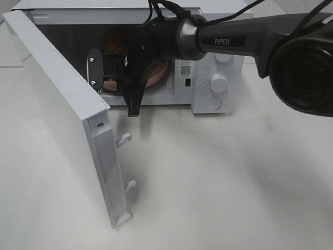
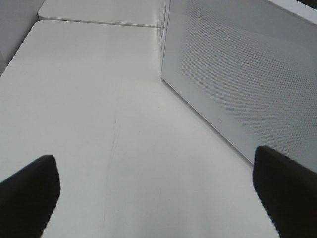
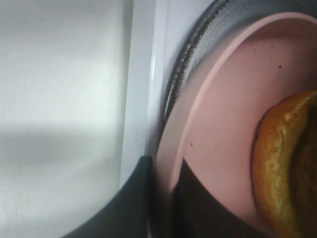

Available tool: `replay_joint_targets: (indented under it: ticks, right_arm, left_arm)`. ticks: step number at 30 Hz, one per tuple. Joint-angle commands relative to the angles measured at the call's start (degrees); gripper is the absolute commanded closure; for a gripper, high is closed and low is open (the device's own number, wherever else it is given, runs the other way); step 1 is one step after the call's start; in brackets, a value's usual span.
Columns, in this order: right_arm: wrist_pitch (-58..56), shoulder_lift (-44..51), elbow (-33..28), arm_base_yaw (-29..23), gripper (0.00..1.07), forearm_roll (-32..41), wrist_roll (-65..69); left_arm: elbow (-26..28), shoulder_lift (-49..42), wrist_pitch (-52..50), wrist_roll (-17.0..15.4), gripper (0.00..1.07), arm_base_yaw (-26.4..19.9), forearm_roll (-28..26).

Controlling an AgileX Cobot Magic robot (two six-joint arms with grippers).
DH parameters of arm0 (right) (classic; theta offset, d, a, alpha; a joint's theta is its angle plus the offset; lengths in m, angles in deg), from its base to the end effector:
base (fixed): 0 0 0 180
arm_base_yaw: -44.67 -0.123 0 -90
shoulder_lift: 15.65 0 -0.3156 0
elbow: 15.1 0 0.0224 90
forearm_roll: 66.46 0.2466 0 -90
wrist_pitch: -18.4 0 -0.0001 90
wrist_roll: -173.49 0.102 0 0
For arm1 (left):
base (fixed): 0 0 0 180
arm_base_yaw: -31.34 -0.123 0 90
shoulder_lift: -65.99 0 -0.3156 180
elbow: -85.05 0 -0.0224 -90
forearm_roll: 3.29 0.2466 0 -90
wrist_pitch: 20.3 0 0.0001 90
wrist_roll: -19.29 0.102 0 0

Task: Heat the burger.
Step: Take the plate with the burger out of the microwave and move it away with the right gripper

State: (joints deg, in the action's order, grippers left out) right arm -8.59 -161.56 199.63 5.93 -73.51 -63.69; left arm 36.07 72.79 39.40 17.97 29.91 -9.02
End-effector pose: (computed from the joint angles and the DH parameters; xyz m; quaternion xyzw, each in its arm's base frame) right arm 0.4462 0.3507 0.1559 -0.7200 0.5937 -0.1021 0.3444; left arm -0.0300 -0.0096 0.2740 -0.0186 0.8444 -0.0494 0.5331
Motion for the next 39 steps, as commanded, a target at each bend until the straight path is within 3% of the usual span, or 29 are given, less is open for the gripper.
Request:
replay_joint_targets:
  ticks: [1,14,20,39]
  right_arm:
    - [-1.20,2.35,-3.09,-0.06,1.07,0.92,-3.09]
    - [4.41,9.45,-13.81,-0.06,1.07,4.70,-20.63]
    - [8.37,13.06,-18.68,0.11,1.07,10.83,-29.56]
    - [7.45,20.00,-25.78,4.18,1.07,26.24,-47.50]
  left_arm:
    - [0.00,-0.97,-0.63,-0.17,0.06,-0.17,-0.06]
    - [0.00,-0.97,-0.63,-0.17,0.06,-0.17,-0.06]
    - [0.00,-0.97,-0.63,-0.17,0.06,-0.17,-0.06]
    - [0.00,-0.97,-0.63,-0.17,0.06,-0.17,0.00]
